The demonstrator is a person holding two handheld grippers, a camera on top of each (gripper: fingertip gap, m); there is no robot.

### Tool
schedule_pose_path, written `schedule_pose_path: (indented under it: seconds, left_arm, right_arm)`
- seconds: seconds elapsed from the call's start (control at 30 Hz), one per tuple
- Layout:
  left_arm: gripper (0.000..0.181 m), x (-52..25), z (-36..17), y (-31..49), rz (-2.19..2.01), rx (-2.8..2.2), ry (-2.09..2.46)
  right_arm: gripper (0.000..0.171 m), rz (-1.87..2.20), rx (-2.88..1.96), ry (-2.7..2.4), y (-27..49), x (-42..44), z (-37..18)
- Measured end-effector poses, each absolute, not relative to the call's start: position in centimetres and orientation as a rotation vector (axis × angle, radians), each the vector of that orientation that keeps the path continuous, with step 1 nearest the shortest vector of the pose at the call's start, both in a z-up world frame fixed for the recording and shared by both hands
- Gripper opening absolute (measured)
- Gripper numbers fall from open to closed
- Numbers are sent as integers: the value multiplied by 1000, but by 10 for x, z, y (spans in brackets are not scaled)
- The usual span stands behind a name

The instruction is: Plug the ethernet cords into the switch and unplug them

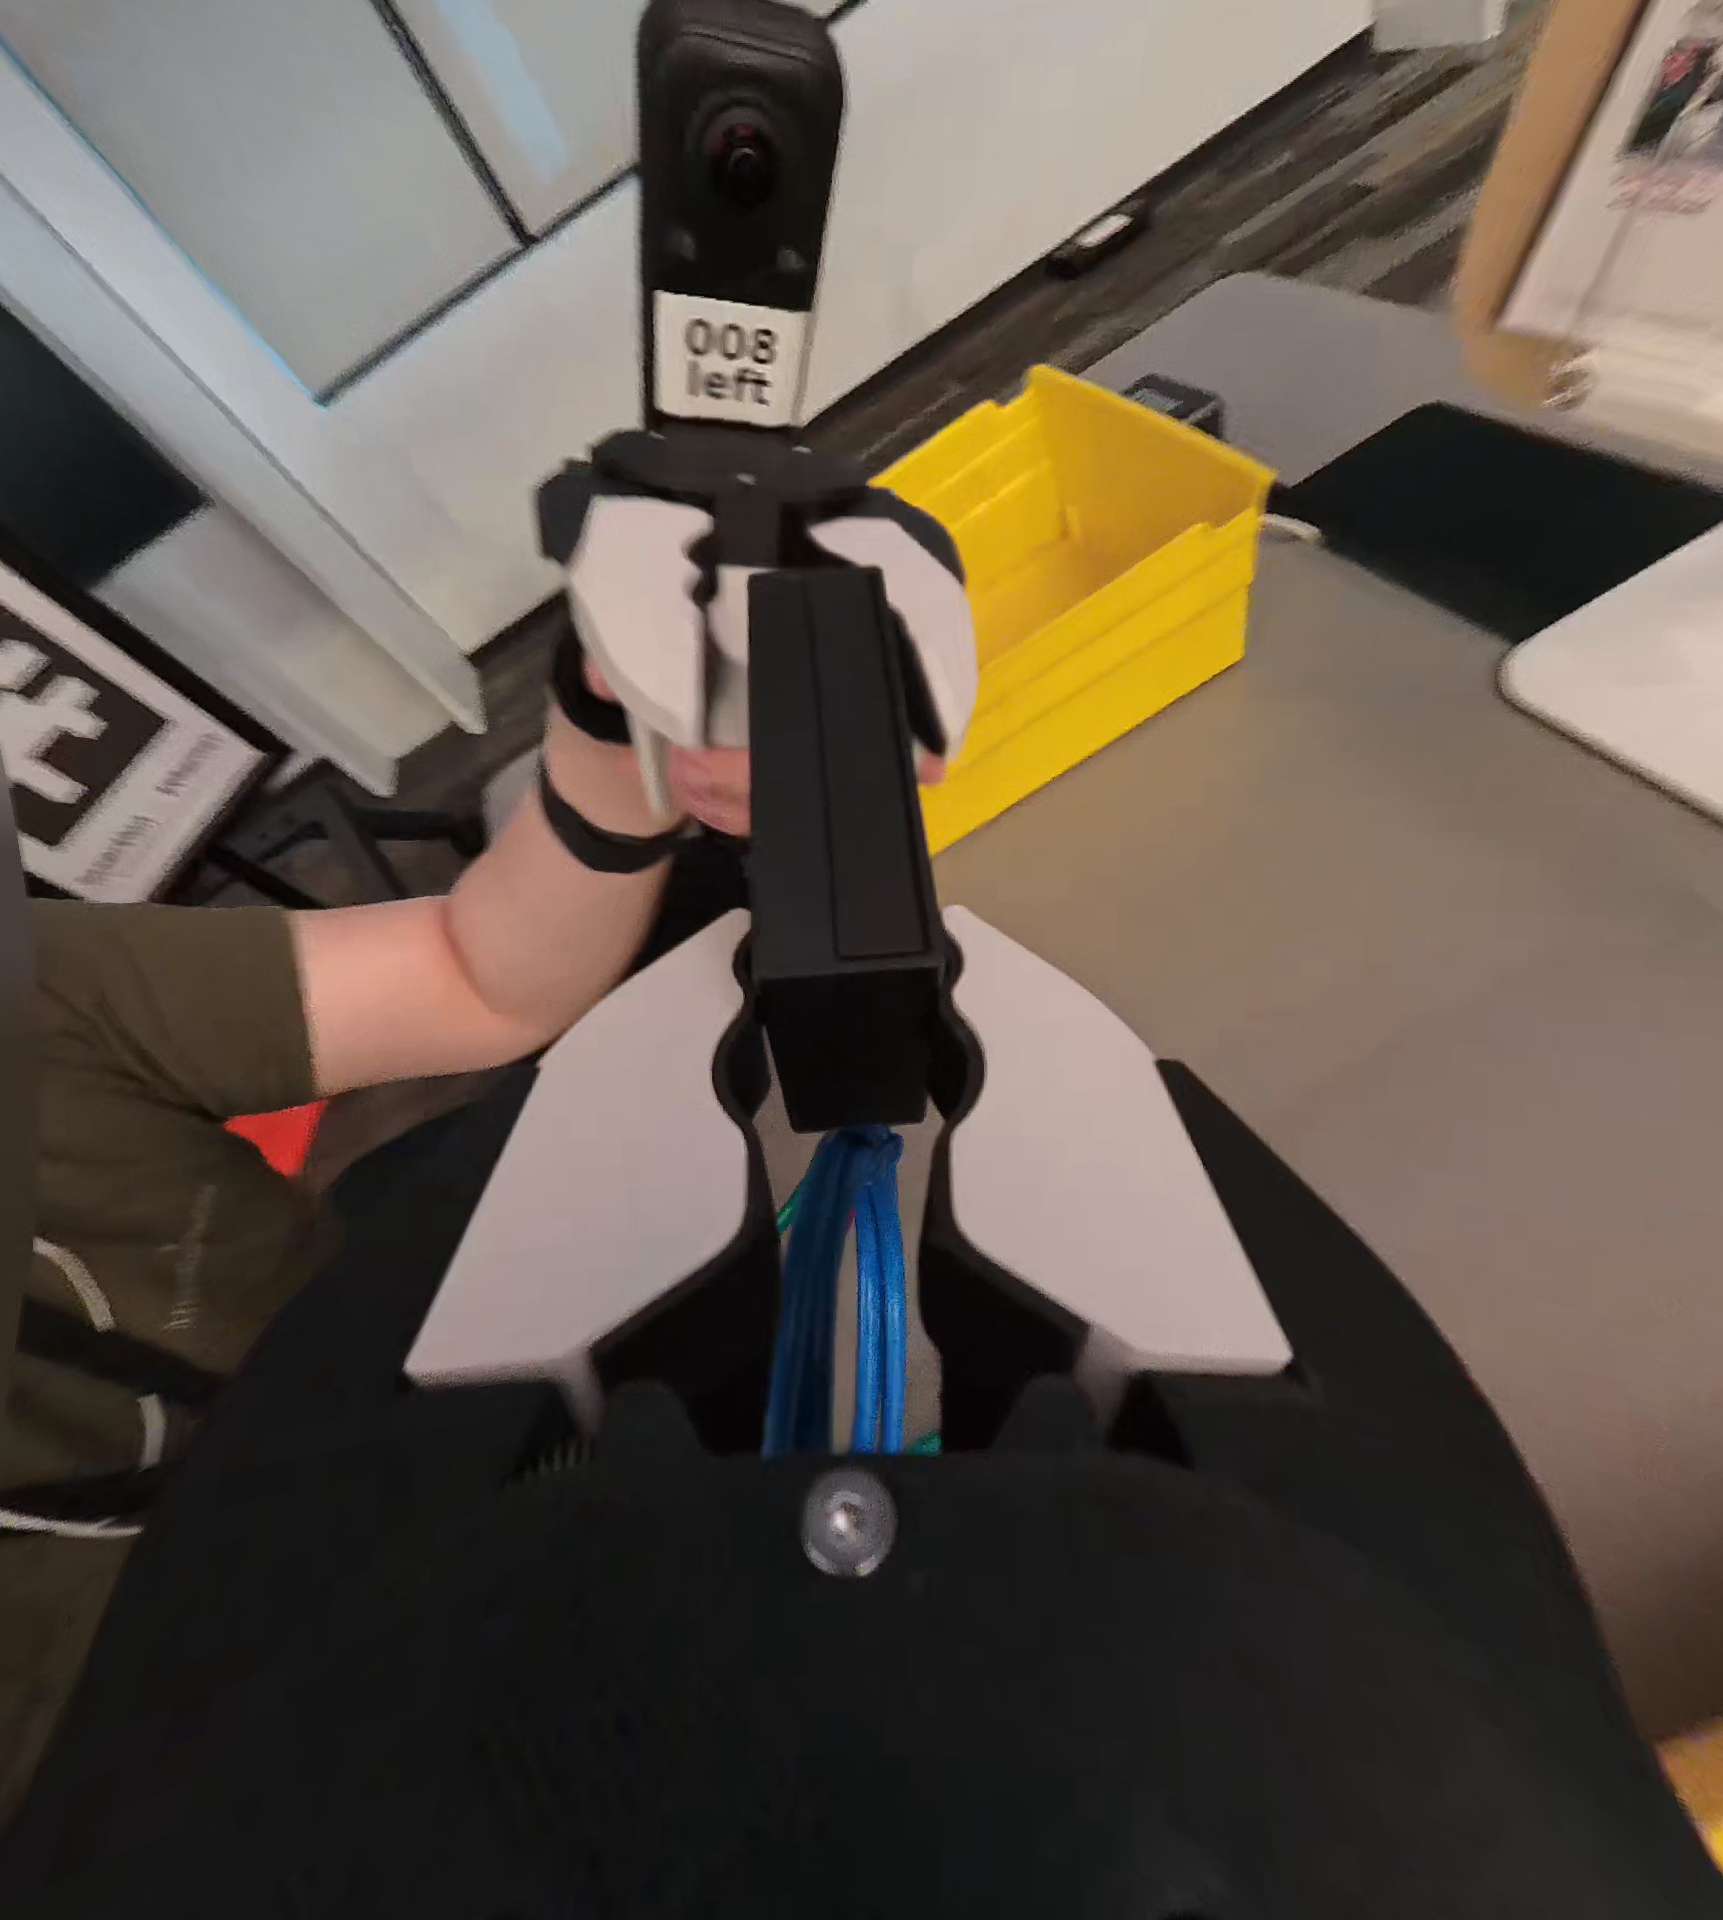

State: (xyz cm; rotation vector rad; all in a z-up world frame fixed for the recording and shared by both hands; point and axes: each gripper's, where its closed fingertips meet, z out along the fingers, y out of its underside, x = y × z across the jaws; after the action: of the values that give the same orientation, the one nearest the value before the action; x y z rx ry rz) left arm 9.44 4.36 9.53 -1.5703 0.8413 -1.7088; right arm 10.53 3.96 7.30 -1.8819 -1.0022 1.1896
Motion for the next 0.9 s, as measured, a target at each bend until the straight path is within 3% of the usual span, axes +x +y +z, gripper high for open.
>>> schedule_pose_path:
  seconds: [0.07,0.33,0.6,0.73,0.9]
  left_arm:
    - [51,77,107,52,-1678,-1550,780]
    - [54,16,146,67,-1446,-1432,649]
    - [53,18,136,70,-1498,-1491,661]
    - [52,21,135,69,-1518,-1491,665]
    - [50,20,136,69,-1504,-1487,675]
  right_arm:
    - [28,1116,-1862,-992,48,111,90]
    - [28,800,-1740,-932,95,146,254]
    - [28,497,-1705,-756,144,201,392]
    - [28,444,-1698,-683,160,223,425]
    - [28,366,-1731,-615,187,255,426]
